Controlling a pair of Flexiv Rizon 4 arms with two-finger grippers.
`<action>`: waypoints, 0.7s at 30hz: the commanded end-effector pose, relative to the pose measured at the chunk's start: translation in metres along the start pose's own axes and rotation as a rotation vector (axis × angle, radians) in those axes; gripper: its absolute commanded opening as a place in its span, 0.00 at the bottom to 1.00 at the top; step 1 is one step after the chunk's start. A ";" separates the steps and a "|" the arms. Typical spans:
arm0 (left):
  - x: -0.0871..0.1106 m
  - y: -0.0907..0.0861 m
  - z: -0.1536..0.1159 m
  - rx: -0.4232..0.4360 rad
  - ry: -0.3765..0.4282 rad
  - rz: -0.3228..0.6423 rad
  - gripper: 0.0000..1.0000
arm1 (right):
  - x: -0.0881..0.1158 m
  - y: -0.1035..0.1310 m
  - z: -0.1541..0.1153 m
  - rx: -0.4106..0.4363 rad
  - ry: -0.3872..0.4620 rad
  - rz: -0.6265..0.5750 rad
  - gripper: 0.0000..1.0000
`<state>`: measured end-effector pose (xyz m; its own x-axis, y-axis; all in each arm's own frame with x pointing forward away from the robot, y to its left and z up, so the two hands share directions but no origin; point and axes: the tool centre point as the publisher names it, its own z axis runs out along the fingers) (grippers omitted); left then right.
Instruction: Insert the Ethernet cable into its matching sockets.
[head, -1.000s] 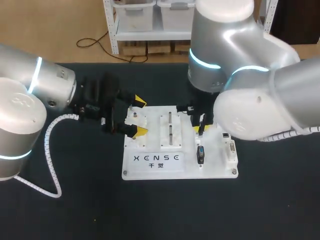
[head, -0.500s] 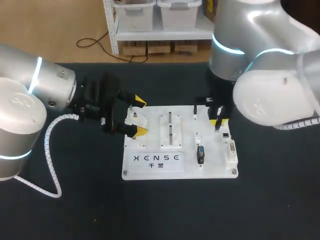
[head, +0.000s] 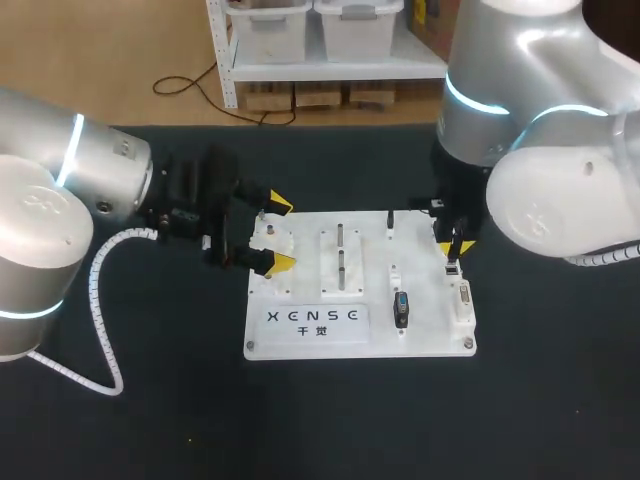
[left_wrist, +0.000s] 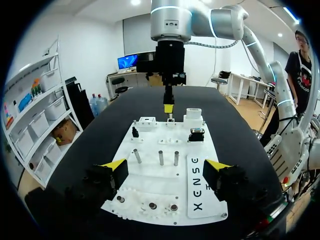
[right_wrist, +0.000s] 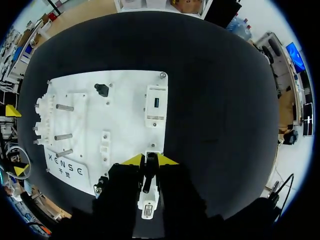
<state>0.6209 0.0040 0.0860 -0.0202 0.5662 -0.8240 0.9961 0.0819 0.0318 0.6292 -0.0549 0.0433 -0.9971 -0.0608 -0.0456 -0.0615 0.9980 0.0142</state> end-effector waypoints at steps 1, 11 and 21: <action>0.001 0.001 0.001 0.001 -0.002 0.001 1.00 | 0.000 -0.001 0.003 0.003 0.000 -0.002 0.00; 0.001 0.001 0.001 0.001 -0.002 0.001 1.00 | 0.000 0.000 0.009 0.003 0.014 -0.011 0.00; 0.001 0.001 0.001 0.001 -0.002 0.001 1.00 | -0.002 -0.001 0.013 0.007 0.016 -0.020 0.00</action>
<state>0.6209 0.0040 0.0860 -0.0203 0.5662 -0.8240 0.9961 0.0819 0.0318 0.6312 -0.0561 0.0326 -0.9962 -0.0818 -0.0284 -0.0821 0.9966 0.0091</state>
